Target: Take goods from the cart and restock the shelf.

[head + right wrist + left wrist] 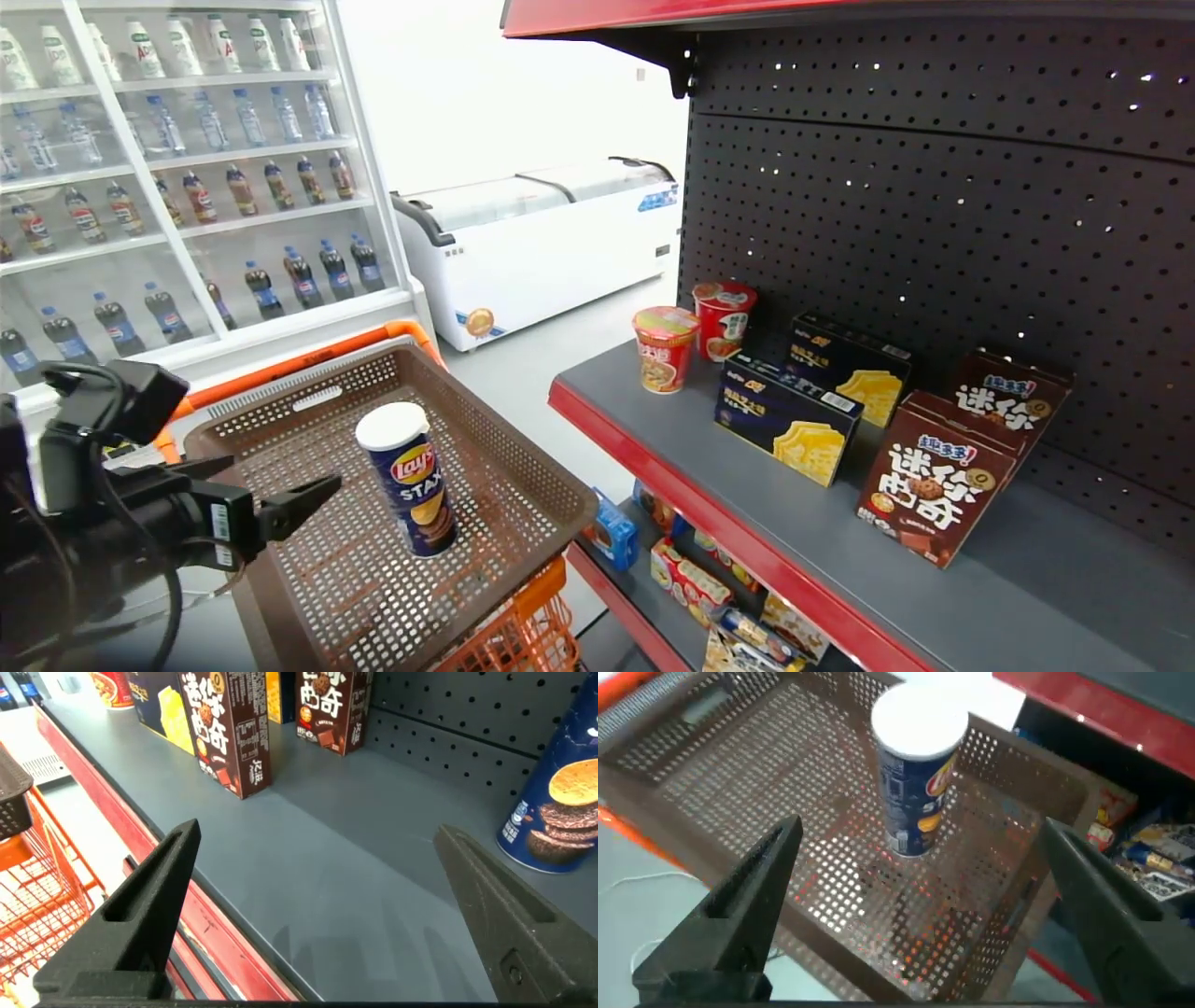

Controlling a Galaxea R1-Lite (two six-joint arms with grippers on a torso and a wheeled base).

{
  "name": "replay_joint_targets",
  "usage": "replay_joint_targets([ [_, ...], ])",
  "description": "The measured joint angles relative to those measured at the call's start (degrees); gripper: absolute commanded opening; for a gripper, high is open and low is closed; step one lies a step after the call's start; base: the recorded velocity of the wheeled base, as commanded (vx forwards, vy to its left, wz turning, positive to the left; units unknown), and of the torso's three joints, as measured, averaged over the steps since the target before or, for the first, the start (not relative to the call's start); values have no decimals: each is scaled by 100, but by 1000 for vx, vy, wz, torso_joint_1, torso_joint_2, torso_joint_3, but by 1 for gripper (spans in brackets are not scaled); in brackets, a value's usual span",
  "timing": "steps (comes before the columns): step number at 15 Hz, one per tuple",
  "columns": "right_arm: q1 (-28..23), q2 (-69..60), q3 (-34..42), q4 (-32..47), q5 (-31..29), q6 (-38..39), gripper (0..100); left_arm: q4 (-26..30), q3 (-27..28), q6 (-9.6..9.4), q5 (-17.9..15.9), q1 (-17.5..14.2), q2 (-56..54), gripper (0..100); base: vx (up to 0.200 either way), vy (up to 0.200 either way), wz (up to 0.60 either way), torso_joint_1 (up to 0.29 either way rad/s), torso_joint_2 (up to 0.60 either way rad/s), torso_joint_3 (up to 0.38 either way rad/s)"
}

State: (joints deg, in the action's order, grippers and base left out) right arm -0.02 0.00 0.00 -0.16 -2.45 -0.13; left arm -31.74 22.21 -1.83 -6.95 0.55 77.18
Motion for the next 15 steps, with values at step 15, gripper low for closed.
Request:
replay_joint_targets([
  [15,2,0,0,2,-1,-2,100,-2125,394,-578,-1653,-553,3563,100,0,0,0,0,0,0],
])
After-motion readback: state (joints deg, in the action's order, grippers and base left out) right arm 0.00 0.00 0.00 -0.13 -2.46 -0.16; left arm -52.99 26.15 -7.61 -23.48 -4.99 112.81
